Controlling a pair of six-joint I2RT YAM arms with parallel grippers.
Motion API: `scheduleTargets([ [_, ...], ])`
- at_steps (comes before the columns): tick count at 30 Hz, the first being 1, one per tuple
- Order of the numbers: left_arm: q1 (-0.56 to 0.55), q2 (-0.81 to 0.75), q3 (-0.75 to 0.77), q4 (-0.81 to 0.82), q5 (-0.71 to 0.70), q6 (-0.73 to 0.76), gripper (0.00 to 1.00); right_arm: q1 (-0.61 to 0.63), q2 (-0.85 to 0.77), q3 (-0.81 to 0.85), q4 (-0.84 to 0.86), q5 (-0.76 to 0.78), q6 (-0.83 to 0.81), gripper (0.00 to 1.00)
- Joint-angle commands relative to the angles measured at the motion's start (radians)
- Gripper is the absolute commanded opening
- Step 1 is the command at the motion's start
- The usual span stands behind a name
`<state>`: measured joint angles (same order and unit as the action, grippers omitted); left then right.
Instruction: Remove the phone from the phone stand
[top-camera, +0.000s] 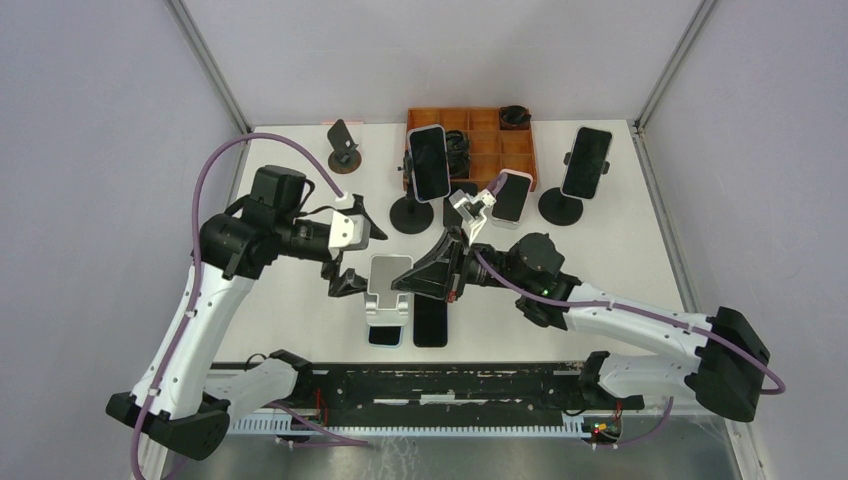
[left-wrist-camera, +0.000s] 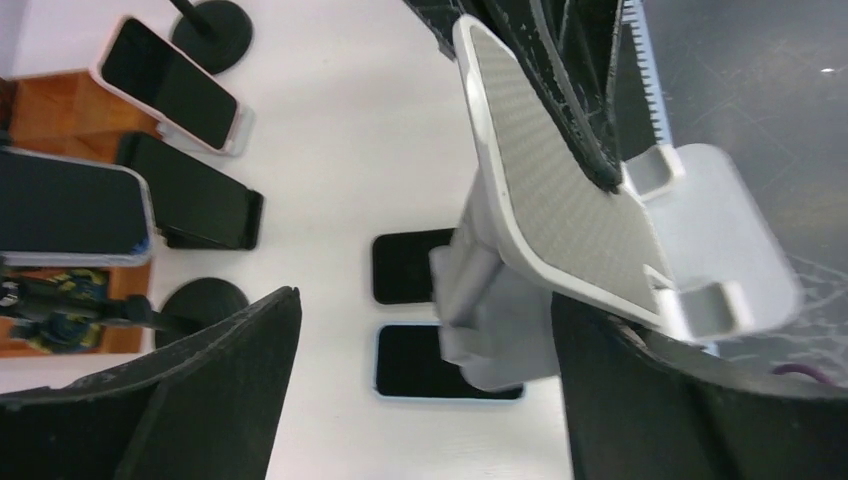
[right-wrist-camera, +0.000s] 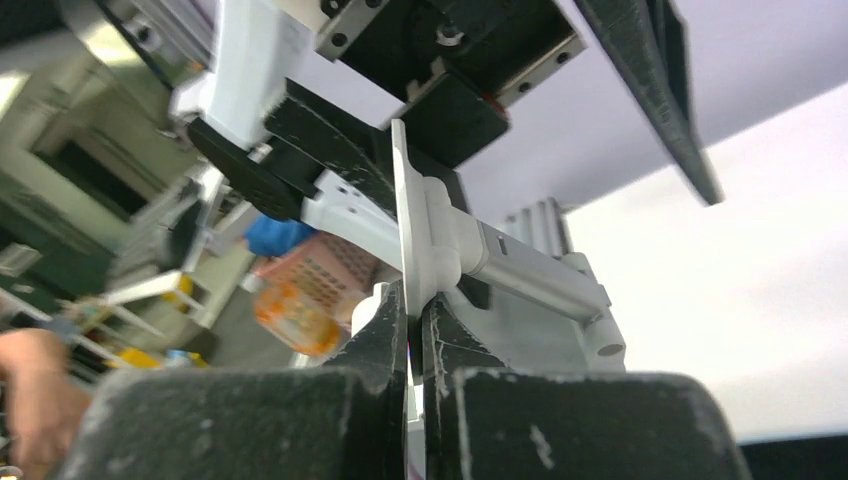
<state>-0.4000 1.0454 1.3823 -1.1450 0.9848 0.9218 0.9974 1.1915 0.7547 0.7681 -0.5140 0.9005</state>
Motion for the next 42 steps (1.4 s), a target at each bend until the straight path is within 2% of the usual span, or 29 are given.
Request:
scheduleTargets([
  [1, -0.007, 0.043, 0.065, -0.274, -0.032, 0.181, 1.0, -0.004, -0.093, 0.076, -0.321, 0.079, -0.315, 0.0],
  [4, -0.007, 0.047, 0.06, -0.32, -0.039, 0.206, 1.0, -0.003, -0.116, 0.091, -0.477, 0.117, -0.462, 0.0],
  [9, -0.007, 0.037, 0.071, -0.32, -0.032, 0.208, 1.0, -0.003, -0.102, 0.115, -0.601, 0.147, -0.584, 0.0],
  [12, -0.007, 0.05, 0.079, -0.312, -0.013, 0.188, 1.0, -0.003, -0.092, 0.131, -0.608, 0.148, -0.605, 0.0],
  [17, -0.007, 0.058, 0.031, -0.153, -0.03, -0.001, 0.9, 0.001, -0.069, 0.145, -0.573, 0.122, -0.606, 0.0],
  [22, -0.008, 0.06, 0.015, -0.104, -0.013, -0.053, 0.87, 0.013, -0.036, 0.166, -0.566, 0.113, -0.615, 0.0],
  [25, -0.017, 0.076, 0.017, -0.108, -0.007, -0.068, 0.81, 0.019, -0.015, 0.18, -0.559, 0.111, -0.618, 0.0],
  [30, -0.025, 0.105, 0.014, -0.169, -0.015, -0.02, 0.65, 0.026, 0.012, 0.196, -0.545, 0.12, -0.619, 0.0],
  [33, -0.026, 0.13, 0.011, -0.215, -0.023, 0.02, 0.45, 0.028, 0.021, 0.196, -0.532, 0.12, -0.616, 0.0],
  [36, -0.027, 0.148, 0.019, -0.228, -0.03, 0.022, 0.17, 0.031, 0.032, 0.199, -0.527, 0.118, -0.614, 0.0],
  [38, -0.028, 0.151, 0.021, -0.226, -0.031, 0.024, 0.06, 0.031, 0.041, 0.201, -0.528, 0.116, -0.612, 0.0],
  [41, -0.028, 0.155, 0.02, -0.228, -0.04, 0.026, 0.02, 0.031, 0.04, 0.195, -0.532, 0.134, -0.612, 0.07],
  [42, -0.028, 0.16, 0.02, -0.23, -0.047, 0.026, 0.02, 0.031, 0.039, 0.191, -0.539, 0.145, -0.613, 0.12],
])
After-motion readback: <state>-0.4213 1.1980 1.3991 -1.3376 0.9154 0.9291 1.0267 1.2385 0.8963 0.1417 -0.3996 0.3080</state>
